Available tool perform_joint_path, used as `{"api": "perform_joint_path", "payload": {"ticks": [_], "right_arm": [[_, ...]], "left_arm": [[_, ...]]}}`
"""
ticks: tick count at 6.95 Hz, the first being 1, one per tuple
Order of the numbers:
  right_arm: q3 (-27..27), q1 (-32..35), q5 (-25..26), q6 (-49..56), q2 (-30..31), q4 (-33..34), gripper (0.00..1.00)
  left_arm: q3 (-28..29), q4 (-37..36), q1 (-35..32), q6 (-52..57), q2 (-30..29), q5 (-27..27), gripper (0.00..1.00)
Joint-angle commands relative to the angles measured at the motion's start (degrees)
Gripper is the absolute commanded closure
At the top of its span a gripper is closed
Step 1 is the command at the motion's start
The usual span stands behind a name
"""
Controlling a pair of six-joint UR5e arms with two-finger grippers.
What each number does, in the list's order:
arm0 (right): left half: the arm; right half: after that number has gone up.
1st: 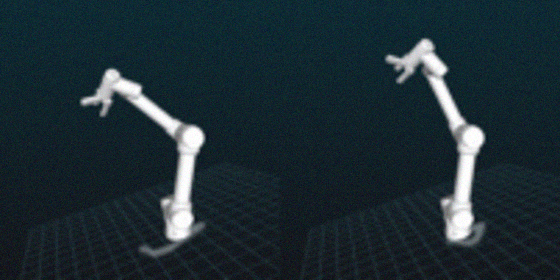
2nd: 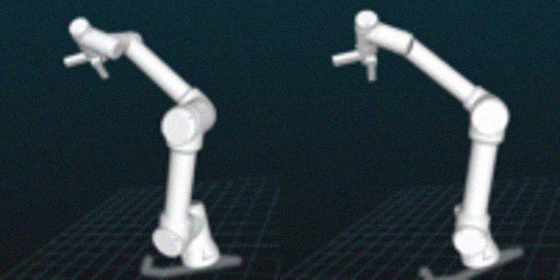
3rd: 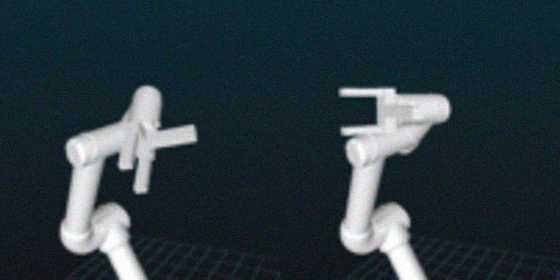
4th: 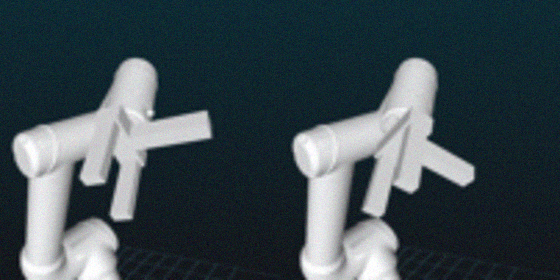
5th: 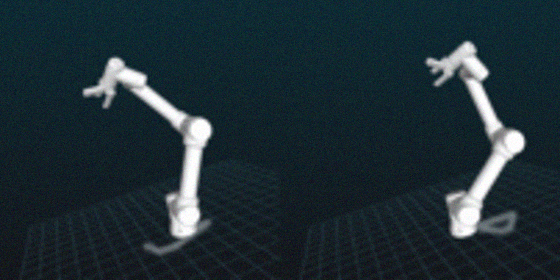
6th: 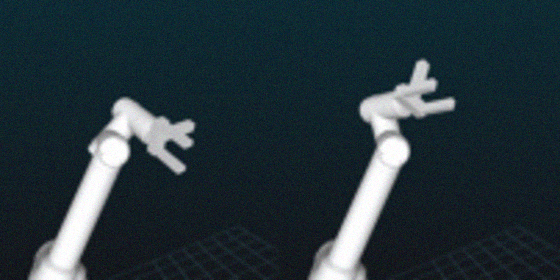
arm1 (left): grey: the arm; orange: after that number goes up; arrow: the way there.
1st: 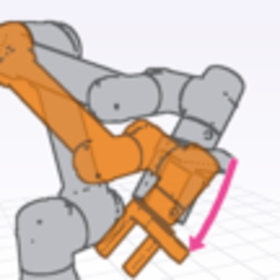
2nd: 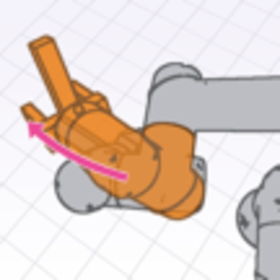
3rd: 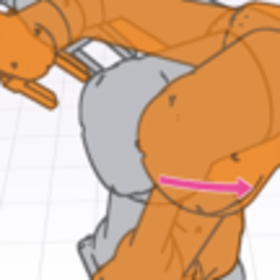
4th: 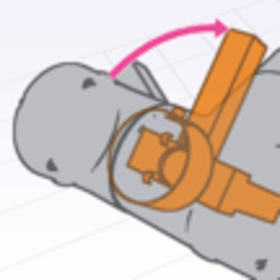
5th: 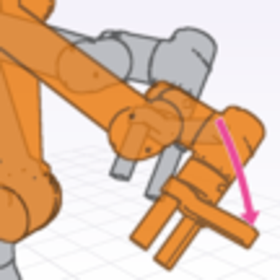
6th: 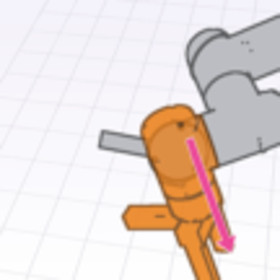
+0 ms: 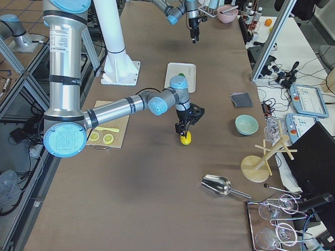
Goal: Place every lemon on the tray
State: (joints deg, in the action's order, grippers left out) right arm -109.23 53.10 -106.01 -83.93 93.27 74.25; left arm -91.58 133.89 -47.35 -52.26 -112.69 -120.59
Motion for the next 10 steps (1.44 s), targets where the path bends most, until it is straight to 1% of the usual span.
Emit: {"api": "perform_joint_path", "payload": {"ticks": [1, 2, 4, 5, 6, 7, 8, 9, 10], "right_arm": [[2.9, -6.0, 8.0, -10.9, -2.2, 0.0, 0.00], [5.0, -8.3, 11.0, -13.6, -3.0, 0.0, 0.00], [6.5, -10.0, 13.3, -18.0, -2.7, -1.6, 0.01], [7.5, -10.5, 14.1, -18.0, -2.7, -1.6, 0.02], [8.2, -11.3, 15.9, -18.3, -2.6, -1.6, 0.09], [8.9, -12.0, 17.6, -19.5, -2.7, -1.6, 0.37], [8.6, -12.1, 17.6, -19.9, -3.0, -1.6, 0.96], [7.4, -12.1, 17.6, -19.5, -3.6, -1.6, 1.00], [4.8, -12.1, 17.0, -19.1, -4.5, -0.9, 1.00]], "left_arm": [[-0.1, 0.1, -0.1, 0.2, 0.1, 0.0, 0.01], [-0.1, 0.1, -0.1, 0.1, 0.1, 0.0, 0.01], [-0.2, 0.1, -0.1, 0.1, 0.3, 0.2, 0.01], [-0.2, 0.2, -0.1, 0.2, 0.3, 0.3, 0.01], [-0.3, 0.2, 0.0, 0.1, 0.4, 0.3, 0.01], [-0.2, 0.2, -0.1, 0.1, 0.4, 0.3, 0.01], [-0.2, 0.2, 0.0, 0.1, 0.4, 0.3, 0.01], [-0.2, 0.2, 0.0, 0.2, 0.4, 0.3, 0.01], [-0.1, 0.2, 0.0, 0.2, 0.4, 0.3, 0.01]]}}
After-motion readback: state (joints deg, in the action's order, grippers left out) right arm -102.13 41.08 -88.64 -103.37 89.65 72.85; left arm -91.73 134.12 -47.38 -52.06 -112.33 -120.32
